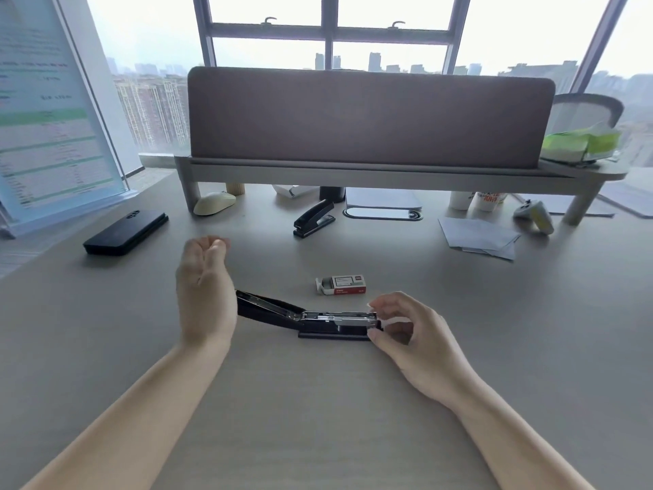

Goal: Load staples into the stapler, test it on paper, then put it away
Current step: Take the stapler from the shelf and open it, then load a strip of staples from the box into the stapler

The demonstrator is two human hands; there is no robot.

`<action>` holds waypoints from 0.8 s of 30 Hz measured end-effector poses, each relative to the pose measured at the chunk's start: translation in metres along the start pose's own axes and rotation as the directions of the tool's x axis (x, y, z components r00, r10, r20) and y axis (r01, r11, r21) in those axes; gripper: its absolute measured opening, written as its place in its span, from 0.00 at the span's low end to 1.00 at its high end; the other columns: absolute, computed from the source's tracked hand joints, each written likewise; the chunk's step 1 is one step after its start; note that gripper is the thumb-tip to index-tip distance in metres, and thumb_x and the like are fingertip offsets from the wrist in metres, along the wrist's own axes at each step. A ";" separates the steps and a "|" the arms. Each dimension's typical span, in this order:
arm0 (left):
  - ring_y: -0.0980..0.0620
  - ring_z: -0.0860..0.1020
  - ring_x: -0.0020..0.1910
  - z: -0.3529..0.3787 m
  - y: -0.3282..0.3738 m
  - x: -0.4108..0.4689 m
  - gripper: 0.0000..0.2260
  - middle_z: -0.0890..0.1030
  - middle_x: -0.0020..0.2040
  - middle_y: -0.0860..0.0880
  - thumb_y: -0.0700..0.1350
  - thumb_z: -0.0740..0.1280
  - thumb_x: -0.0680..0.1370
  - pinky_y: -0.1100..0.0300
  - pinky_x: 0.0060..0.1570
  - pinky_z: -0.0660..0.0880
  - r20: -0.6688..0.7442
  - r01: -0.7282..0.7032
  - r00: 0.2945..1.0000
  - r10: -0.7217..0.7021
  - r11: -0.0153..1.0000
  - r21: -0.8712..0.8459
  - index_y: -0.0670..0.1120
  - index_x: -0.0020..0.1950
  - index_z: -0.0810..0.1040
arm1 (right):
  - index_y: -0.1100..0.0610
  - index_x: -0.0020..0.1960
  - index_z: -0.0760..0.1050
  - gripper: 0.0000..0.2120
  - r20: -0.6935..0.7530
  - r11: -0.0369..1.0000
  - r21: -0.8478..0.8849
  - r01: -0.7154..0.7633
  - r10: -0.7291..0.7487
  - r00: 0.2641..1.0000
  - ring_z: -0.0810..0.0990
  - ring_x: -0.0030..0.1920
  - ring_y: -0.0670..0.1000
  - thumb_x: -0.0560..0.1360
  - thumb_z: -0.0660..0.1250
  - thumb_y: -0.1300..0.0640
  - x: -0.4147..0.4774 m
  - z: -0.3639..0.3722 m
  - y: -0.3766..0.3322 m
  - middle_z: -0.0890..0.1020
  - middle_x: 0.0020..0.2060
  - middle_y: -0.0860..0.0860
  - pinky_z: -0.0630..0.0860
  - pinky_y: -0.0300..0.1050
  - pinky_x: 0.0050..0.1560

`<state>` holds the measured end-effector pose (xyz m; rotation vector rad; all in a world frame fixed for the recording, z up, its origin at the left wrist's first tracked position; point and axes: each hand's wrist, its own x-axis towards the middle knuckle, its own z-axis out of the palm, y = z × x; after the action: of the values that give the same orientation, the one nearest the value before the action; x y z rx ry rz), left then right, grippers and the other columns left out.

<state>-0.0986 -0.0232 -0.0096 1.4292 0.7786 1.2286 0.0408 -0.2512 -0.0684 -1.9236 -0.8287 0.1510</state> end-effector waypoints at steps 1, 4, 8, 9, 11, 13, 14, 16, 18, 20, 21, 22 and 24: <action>0.64 0.76 0.41 0.003 0.008 0.005 0.07 0.80 0.43 0.58 0.44 0.62 0.83 0.66 0.45 0.69 0.064 -0.120 0.991 0.116 0.991 0.066 0.48 0.50 0.79 | 0.41 0.55 0.83 0.13 -0.005 1.000 0.012 -0.006 0.006 1.000 0.86 0.49 0.41 0.75 0.78 0.57 0.000 -0.001 0.000 0.86 0.52 0.39 0.79 0.33 0.54; 0.64 0.79 0.45 0.025 0.028 0.017 0.05 0.82 0.43 0.59 0.45 0.67 0.82 0.67 0.48 0.73 0.415 -0.389 0.871 0.265 0.887 0.250 0.50 0.49 0.82 | 0.40 0.54 0.82 0.12 -0.010 1.000 0.023 -0.011 0.011 1.000 0.86 0.52 0.42 0.76 0.78 0.55 -0.002 0.000 -0.002 0.84 0.54 0.39 0.77 0.32 0.55; 0.61 0.79 0.45 0.056 0.025 0.019 0.07 0.83 0.45 0.57 0.45 0.68 0.81 0.65 0.47 0.74 0.721 -0.580 0.680 0.131 0.697 0.421 0.54 0.48 0.84 | 0.41 0.56 0.82 0.09 -0.040 0.998 0.056 -0.022 0.024 0.999 0.87 0.48 0.41 0.79 0.75 0.54 -0.002 0.001 -0.003 0.84 0.56 0.39 0.75 0.27 0.48; 0.58 0.80 0.46 0.062 0.020 0.022 0.08 0.83 0.46 0.57 0.44 0.67 0.81 0.63 0.48 0.74 0.746 -0.602 0.660 0.091 0.659 0.452 0.55 0.47 0.83 | 0.42 0.56 0.83 0.08 -0.059 0.995 0.102 -0.025 0.031 0.998 0.87 0.47 0.40 0.80 0.74 0.54 -0.001 0.001 -0.002 0.84 0.56 0.40 0.75 0.28 0.47; 0.54 0.81 0.48 0.071 0.011 0.026 0.10 0.83 0.47 0.56 0.42 0.67 0.80 0.58 0.50 0.77 0.772 -0.610 0.636 -0.002 0.611 0.504 0.56 0.46 0.83 | 0.46 0.56 0.84 0.06 -0.101 0.985 0.174 -0.005 0.023 0.995 0.86 0.51 0.37 0.82 0.71 0.55 0.004 0.000 -0.002 0.86 0.55 0.41 0.75 0.26 0.48; 0.52 0.82 0.49 0.078 0.006 0.032 0.10 0.83 0.47 0.54 0.41 0.67 0.80 0.58 0.51 0.77 0.781 -0.614 0.621 -0.071 0.576 0.540 0.55 0.46 0.84 | 0.48 0.55 0.85 0.06 -0.125 0.984 0.177 0.027 -0.005 0.992 0.84 0.53 0.35 0.84 0.69 0.56 0.015 -0.002 -0.003 0.88 0.53 0.42 0.74 0.24 0.49; 0.51 0.81 0.48 0.080 0.004 0.034 0.10 0.83 0.47 0.53 0.41 0.67 0.79 0.59 0.50 0.76 0.785 -0.620 0.613 -0.090 0.562 0.548 0.54 0.46 0.84 | 0.48 0.54 0.85 0.07 -0.125 0.986 0.166 0.033 -0.012 0.992 0.84 0.53 0.34 0.84 0.68 0.56 0.022 -0.002 -0.004 0.88 0.52 0.42 0.74 0.24 0.48; 0.52 0.80 0.47 0.084 0.001 0.038 0.09 0.82 0.46 0.53 0.41 0.68 0.79 0.61 0.48 0.73 0.790 -0.626 0.604 -0.107 0.550 0.553 0.53 0.46 0.85 | 0.48 0.54 0.84 0.07 -0.121 0.990 0.133 0.045 -0.029 0.992 0.83 0.52 0.32 0.84 0.68 0.56 0.043 -0.003 -0.007 0.88 0.52 0.41 0.74 0.24 0.47; 0.52 0.80 0.46 0.087 -0.003 0.042 0.10 0.81 0.45 0.54 0.41 0.68 0.79 0.62 0.47 0.72 0.791 -0.626 0.601 -0.115 0.547 0.556 0.54 0.45 0.85 | 0.47 0.55 0.83 0.07 -0.091 0.995 0.084 0.059 -0.051 0.995 0.83 0.54 0.34 0.83 0.69 0.56 0.065 -0.002 -0.009 0.87 0.53 0.39 0.74 0.24 0.49; 0.53 0.80 0.45 0.090 -0.009 0.046 0.11 0.82 0.44 0.55 0.41 0.69 0.79 0.62 0.47 0.73 0.792 -0.624 0.597 -0.123 0.549 0.556 0.56 0.43 0.84 | 0.45 0.56 0.82 0.08 -0.041 0.997 0.035 0.073 -0.071 0.997 0.83 0.58 0.39 0.82 0.70 0.57 0.082 0.003 -0.008 0.86 0.55 0.37 0.76 0.30 0.57; 0.54 0.81 0.45 0.090 -0.011 0.048 0.11 0.82 0.43 0.56 0.42 0.70 0.79 0.62 0.47 0.74 0.795 -0.624 0.593 -0.125 0.553 0.552 0.57 0.41 0.84 | 0.44 0.57 0.81 0.09 -0.013 0.997 0.009 0.078 -0.078 0.997 0.82 0.60 0.42 0.82 0.70 0.58 0.087 0.007 -0.007 0.84 0.55 0.35 0.76 0.34 0.61; 0.54 0.82 0.45 0.091 -0.012 0.049 0.11 0.83 0.43 0.56 0.42 0.70 0.78 0.62 0.47 0.75 0.800 -0.625 0.587 -0.126 0.557 0.547 0.58 0.41 0.83 | 0.43 0.57 0.81 0.10 0.015 0.997 -0.012 0.080 -0.080 0.997 0.82 0.61 0.42 0.81 0.71 0.58 0.091 0.011 -0.004 0.84 0.54 0.34 0.76 0.37 0.63; 0.56 0.82 0.44 0.091 -0.016 0.050 0.10 0.84 0.43 0.56 0.42 0.71 0.77 0.64 0.45 0.74 0.808 -0.635 0.576 -0.123 0.556 0.537 0.57 0.42 0.85 | 0.42 0.58 0.82 0.11 0.061 0.996 -0.037 0.077 -0.075 0.995 0.82 0.54 0.39 0.80 0.73 0.57 0.094 0.017 0.004 0.84 0.51 0.32 0.74 0.34 0.58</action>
<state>0.0034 0.0002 -0.0044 2.7066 0.4280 0.2311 0.1065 -0.1822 -0.0569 -1.9287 -0.9498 0.1480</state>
